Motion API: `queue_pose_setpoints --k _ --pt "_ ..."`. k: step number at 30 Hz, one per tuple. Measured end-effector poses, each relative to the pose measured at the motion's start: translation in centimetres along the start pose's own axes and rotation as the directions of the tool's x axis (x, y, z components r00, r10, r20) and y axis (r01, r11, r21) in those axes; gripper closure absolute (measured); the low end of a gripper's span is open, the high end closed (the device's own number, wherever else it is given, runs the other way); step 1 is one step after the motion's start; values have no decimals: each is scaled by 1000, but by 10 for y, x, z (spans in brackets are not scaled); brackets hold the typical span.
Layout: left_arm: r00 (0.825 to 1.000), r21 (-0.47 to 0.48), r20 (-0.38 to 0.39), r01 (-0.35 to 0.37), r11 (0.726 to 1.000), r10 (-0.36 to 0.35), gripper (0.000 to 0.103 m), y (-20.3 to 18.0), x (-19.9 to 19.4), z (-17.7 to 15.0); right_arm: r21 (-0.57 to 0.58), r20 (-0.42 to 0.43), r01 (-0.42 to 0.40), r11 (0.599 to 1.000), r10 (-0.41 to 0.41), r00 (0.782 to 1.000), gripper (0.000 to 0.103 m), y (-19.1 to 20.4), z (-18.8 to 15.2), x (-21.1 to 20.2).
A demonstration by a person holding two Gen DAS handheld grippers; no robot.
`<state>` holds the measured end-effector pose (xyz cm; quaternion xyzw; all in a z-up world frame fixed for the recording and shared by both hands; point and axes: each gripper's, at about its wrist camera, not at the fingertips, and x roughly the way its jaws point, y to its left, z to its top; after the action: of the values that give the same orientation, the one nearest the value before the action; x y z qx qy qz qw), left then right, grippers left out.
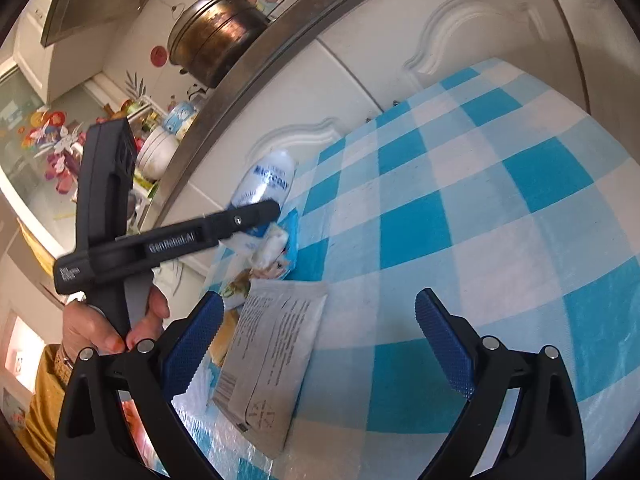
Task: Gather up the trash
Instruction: 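Lift the white bottle with the left tool while the right tool moves to the white paper packet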
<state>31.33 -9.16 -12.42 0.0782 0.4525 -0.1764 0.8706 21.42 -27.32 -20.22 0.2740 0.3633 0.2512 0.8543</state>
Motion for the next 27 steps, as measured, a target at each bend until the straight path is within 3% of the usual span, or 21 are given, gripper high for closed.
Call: queue_pose_setpoints --k 7,15,21,27 --pt "992 -175 108 -38 984 57 59 31 -63 -34 -67 -77 69 995 -74 994 8 43 -25 29" --pt "987 -336 136 -33 941 84 59 60 -106 -98 -170 -103 175 970 -194 976 8 77 -37 61" --pt "984 -397 151 -23 918 90 59 66 -132 -135 -254 -114 272 928 -308 945 7 85 -42 75" --pt "983 -426 135 -55 903 123 59 67 -153 -162 -340 -110 317 886 -372 922 7 88 -47 79"
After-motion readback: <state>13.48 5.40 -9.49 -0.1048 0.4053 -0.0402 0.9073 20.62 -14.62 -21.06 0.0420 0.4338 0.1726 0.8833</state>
